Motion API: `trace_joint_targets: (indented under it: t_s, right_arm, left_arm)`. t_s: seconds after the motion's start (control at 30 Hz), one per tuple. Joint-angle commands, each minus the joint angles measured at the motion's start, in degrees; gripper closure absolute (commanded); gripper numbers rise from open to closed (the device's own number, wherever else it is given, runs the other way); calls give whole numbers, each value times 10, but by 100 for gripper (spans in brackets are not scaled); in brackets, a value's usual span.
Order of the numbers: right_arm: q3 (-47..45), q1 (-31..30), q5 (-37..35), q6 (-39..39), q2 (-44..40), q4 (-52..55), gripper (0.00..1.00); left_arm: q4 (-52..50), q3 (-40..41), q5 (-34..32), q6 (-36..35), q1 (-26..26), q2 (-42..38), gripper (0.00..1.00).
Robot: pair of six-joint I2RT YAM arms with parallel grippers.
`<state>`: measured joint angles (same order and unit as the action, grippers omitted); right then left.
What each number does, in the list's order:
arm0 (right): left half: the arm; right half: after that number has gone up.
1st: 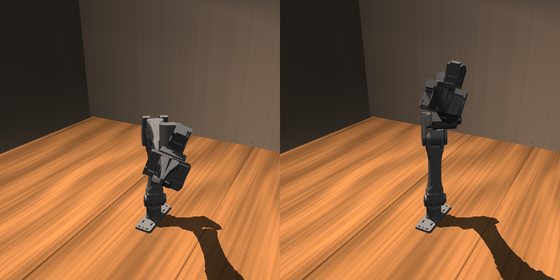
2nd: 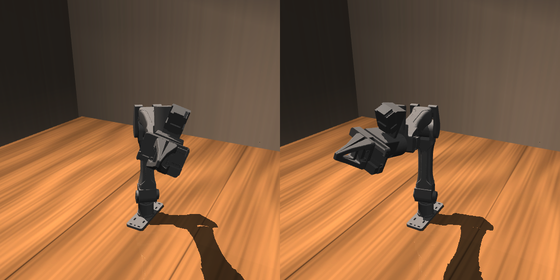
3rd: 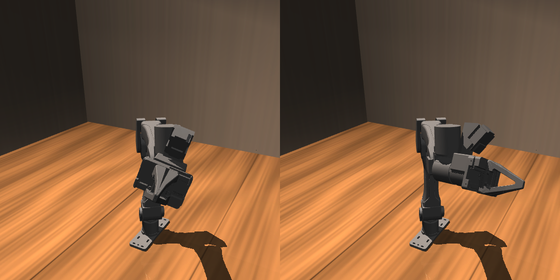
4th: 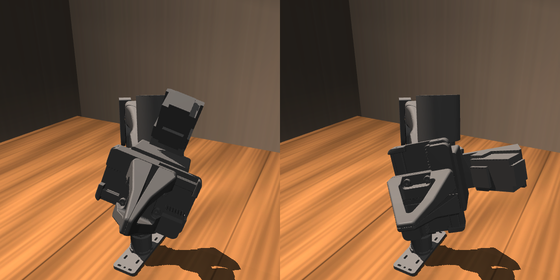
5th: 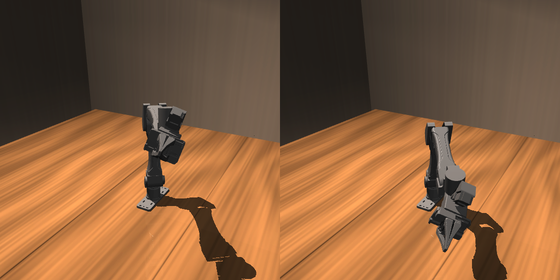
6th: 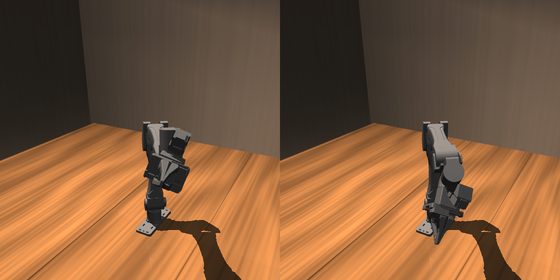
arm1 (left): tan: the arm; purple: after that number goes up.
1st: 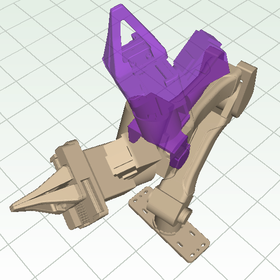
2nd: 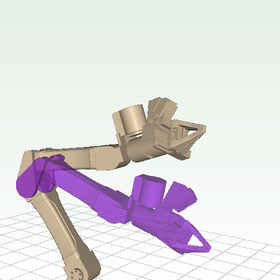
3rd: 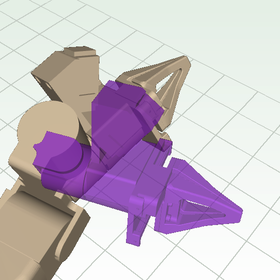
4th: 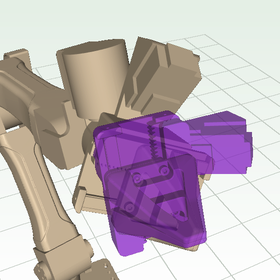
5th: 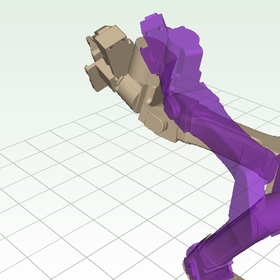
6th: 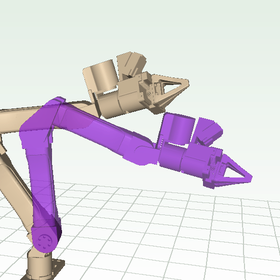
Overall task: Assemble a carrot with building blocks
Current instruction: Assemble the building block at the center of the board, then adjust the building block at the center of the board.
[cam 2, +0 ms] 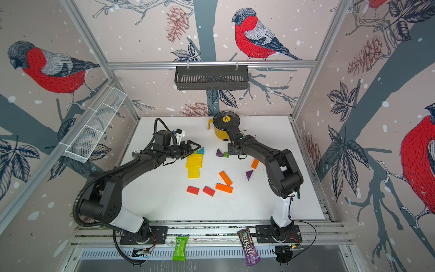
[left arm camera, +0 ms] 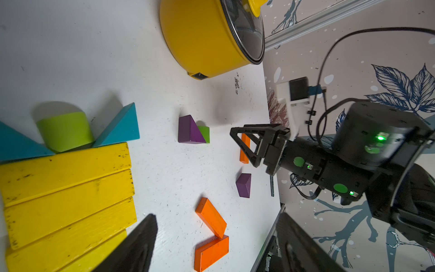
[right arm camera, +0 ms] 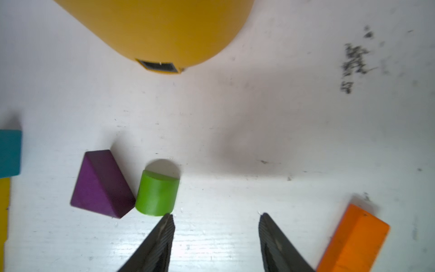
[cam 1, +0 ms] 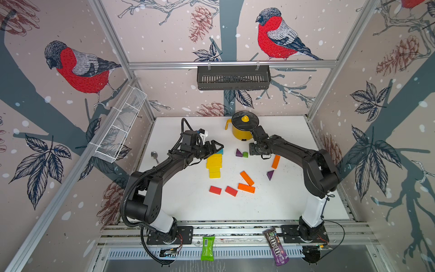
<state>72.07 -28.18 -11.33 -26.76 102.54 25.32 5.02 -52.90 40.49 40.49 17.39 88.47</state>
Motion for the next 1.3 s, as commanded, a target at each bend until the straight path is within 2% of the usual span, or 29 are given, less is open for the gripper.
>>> trace_joint_targets:
  t_s: [0.0, 0.1, 0.2, 0.4, 0.8, 1.07, 1.27]
  right_arm:
    - [-64, 10, -49, -58, -66, 9, 36]
    - [-144, 21, -48, -92, -142, 1, 32]
    - [-212, 31, -14, -107, -204, -7, 29]
    - [-280, 37, 75, -109, -239, -22, 27]
    - [-247, 33, 109, -77, -158, -51, 32]
    - [-194, -32, 126, -42, -96, -60, 33]
    - [-172, -64, 71, -40, -104, -30, 33]
  left_arm:
    - [18, -1, 20, -2, 25, -4, 19]
    - [5, -9, 27, -14, 66, 4, 19]
    - [-22, -25, 26, -33, 106, 15, 19]
    - [-34, -28, 19, -36, 127, 20, 20]
    - [-47, -33, 5, -47, 128, 8, 20]
    - [-49, -34, 5, -48, 127, 9, 20]
    - [-48, -33, 5, -46, 127, 10, 20]
